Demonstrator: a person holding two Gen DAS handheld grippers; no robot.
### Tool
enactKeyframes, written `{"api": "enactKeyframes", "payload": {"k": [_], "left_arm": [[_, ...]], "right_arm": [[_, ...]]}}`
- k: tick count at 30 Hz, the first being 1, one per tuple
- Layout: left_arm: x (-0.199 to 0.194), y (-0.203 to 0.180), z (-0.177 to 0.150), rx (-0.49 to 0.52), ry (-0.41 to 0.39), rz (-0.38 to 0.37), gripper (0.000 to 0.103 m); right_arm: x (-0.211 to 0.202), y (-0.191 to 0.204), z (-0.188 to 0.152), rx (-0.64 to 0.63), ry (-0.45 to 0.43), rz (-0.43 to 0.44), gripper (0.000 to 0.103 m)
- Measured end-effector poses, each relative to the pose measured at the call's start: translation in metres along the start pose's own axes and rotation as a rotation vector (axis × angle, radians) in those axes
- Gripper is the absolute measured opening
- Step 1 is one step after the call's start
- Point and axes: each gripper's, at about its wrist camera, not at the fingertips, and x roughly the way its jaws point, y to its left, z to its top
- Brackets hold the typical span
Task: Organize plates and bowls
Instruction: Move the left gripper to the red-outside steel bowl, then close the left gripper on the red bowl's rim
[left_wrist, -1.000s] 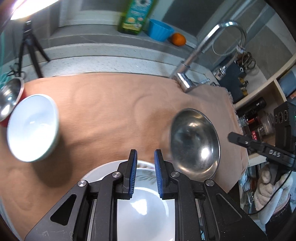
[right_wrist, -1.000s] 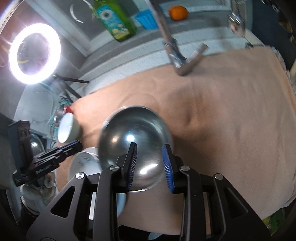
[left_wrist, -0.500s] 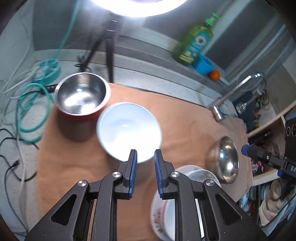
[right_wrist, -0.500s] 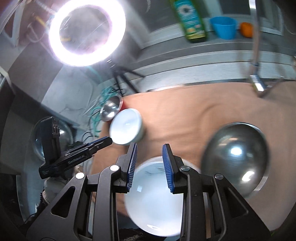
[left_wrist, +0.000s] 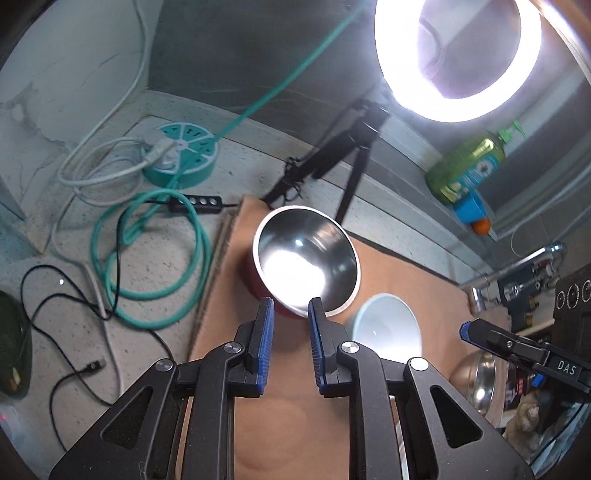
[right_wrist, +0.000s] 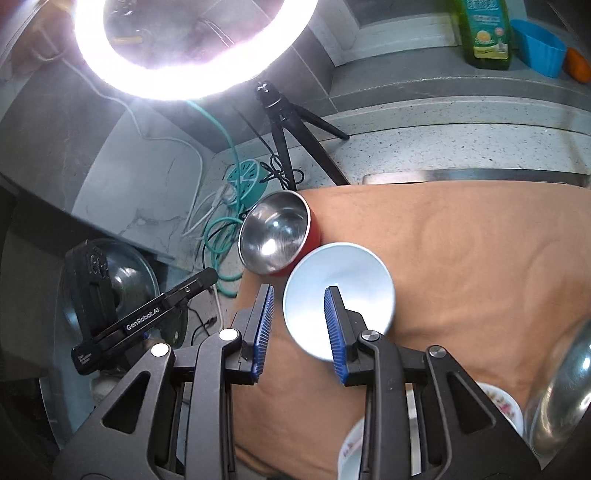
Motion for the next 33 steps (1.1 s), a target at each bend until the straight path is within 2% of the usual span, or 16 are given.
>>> {"api": "enactKeyframes", "payload": {"k": [12, 26, 29, 33], "left_arm": [[0.038, 0.021, 0.031, -0.039, 0.033, 0.026, 0.017], [0.057, 0.024, 0.041, -0.04, 0.073, 0.028, 0.017], [0.061, 0.022, 0.041, -0.035, 0.081, 0.028, 0.017], [0.066, 0.02, 0.04, -0.028, 0.092, 0.029, 0.017]], "right_arm": [[0.074, 0.0, 0.047, 0.037, 0.069, -0.044, 0.029], [0.122, 0.001, 0.063, 0.018, 0.128, -0.093, 0.029], [0.127, -0.002, 0.065, 0.02, 0.133, -0.103, 0.021], [0.132, -0.002, 0.065, 0.018, 0.147, -0.102, 0.015]]}}
